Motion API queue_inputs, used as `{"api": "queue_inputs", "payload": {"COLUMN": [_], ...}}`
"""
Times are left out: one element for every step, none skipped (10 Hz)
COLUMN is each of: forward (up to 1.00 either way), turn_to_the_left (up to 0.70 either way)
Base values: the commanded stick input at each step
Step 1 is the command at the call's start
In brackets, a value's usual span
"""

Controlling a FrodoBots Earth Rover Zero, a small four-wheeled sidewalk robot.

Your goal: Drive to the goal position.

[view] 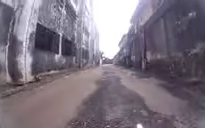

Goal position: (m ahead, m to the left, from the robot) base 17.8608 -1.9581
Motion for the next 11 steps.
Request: {"api": "queue_inputs", "payload": {"forward": [0.7, 0.7, 0.7, 0.7, 0.7, 0.7, 0.7, 0.7, 0.7, 0.7, 0.7], "turn_to_the_left": [0.0, 0.0, 0.0, 0.0, 0.0, 0.0, 0.0, 0.0, 0.0, 0.0, 0.0]}}
